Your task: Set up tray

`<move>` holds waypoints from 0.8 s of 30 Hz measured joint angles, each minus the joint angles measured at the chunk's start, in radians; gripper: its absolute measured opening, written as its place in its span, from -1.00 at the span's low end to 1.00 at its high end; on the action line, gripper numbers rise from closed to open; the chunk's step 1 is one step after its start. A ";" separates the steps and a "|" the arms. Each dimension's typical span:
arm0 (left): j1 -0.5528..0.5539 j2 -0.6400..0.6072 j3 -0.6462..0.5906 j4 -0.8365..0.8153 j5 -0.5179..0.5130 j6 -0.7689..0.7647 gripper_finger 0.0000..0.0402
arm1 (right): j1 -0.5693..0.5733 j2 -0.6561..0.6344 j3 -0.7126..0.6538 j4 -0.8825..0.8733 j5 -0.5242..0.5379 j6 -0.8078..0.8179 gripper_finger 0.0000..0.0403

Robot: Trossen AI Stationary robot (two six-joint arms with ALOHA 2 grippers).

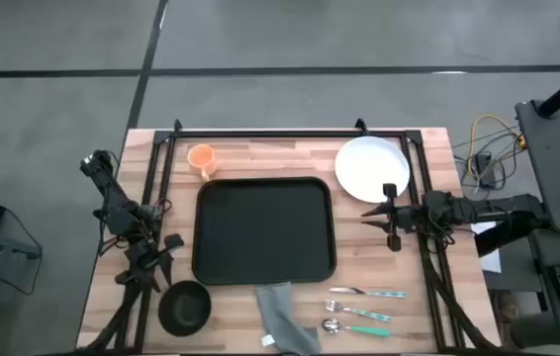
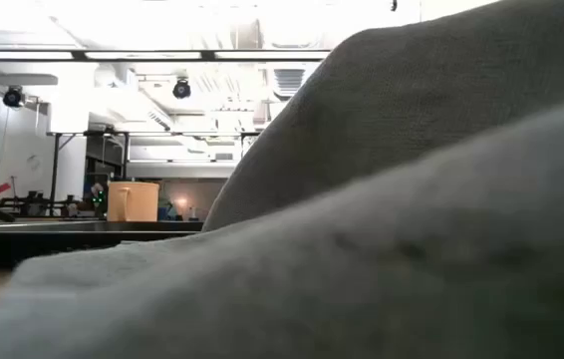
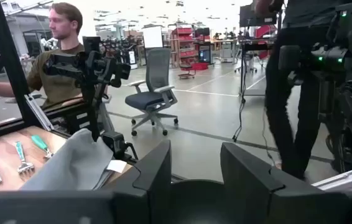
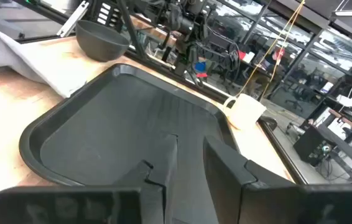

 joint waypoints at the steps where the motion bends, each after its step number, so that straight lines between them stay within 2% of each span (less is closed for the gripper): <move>1: 0.000 0.000 0.000 0.000 0.000 0.000 -0.40 | 0.000 0.000 0.000 0.000 0.000 0.000 -0.66; 13: 0.000 0.000 0.000 0.000 0.000 0.000 -0.40 | 0.000 0.000 0.000 0.000 0.000 0.000 -0.60; 24: 0.000 0.000 0.000 0.000 0.000 0.000 -0.40 | 0.000 0.000 0.000 0.000 0.000 0.000 -0.66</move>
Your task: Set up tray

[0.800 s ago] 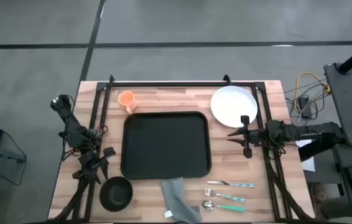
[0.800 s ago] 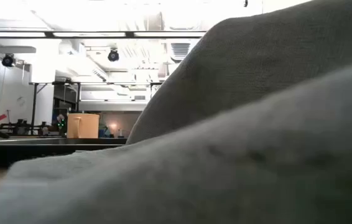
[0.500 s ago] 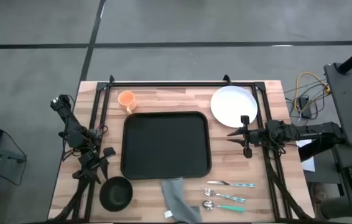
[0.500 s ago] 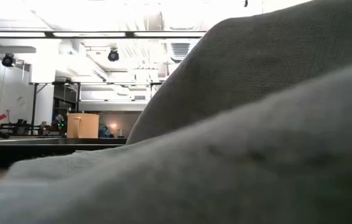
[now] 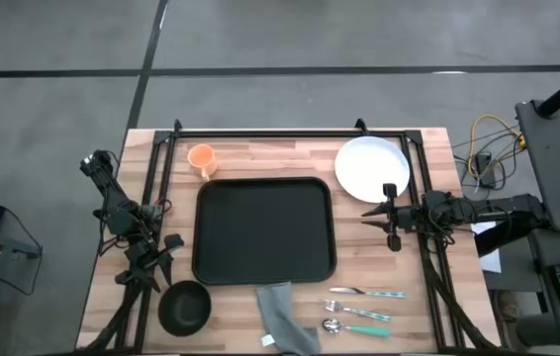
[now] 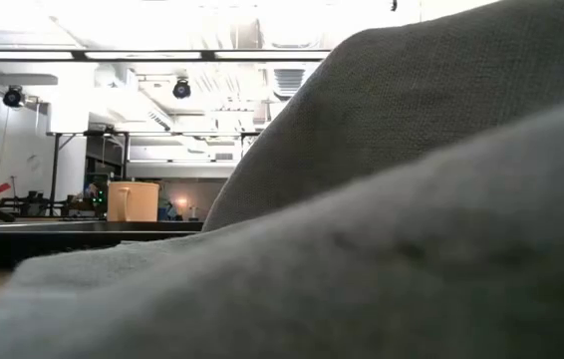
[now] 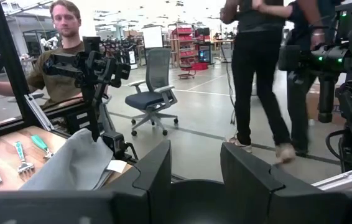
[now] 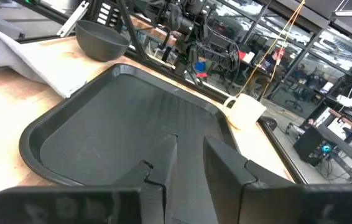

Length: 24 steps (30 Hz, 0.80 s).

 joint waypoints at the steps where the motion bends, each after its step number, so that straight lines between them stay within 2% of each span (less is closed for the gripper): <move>1: 0.000 0.000 0.000 0.000 0.000 0.000 -0.40 | 0.000 0.000 0.000 0.000 0.000 0.000 -0.66; 11: 0.000 0.000 0.000 0.000 0.000 0.000 -0.40 | 0.000 0.000 0.000 0.000 0.000 0.000 -0.60; 24: 0.000 0.000 0.000 0.000 0.000 0.000 -0.40 | 0.000 0.000 0.000 0.000 0.000 0.000 -0.65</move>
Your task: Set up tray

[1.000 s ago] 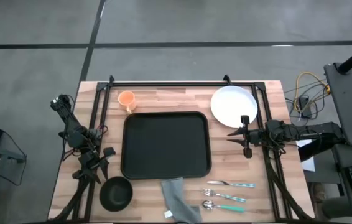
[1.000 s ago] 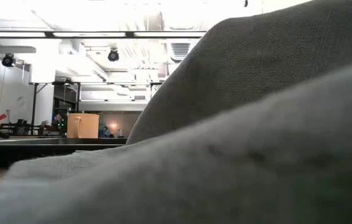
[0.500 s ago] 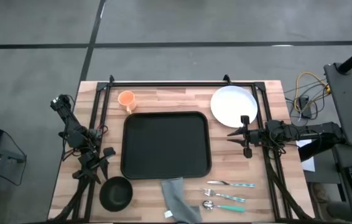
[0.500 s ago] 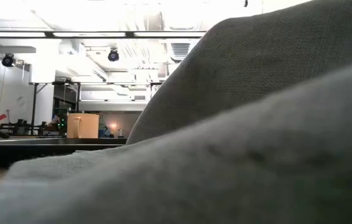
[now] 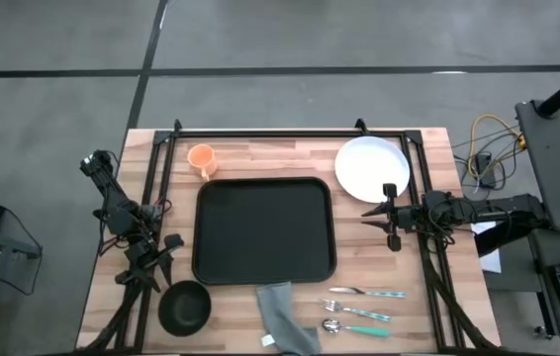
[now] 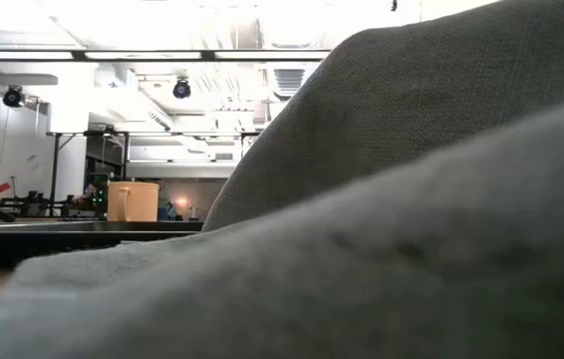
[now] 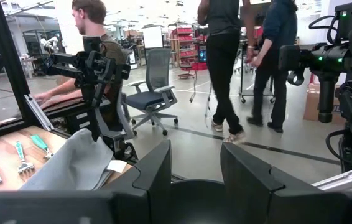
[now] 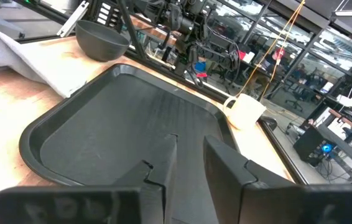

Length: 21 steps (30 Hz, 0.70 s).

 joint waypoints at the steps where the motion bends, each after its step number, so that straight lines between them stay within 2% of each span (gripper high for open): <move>1: 0.000 0.000 0.000 0.000 0.000 0.000 -0.40 | 0.000 0.000 0.000 0.000 0.000 0.000 -0.65; 9: 0.000 0.000 0.000 0.000 0.000 0.000 -0.40 | 0.000 0.000 0.000 0.000 0.000 0.000 -0.60; 21: 0.000 0.000 0.000 0.000 0.000 0.000 -0.40 | 0.000 0.000 0.000 0.000 0.000 0.000 -0.66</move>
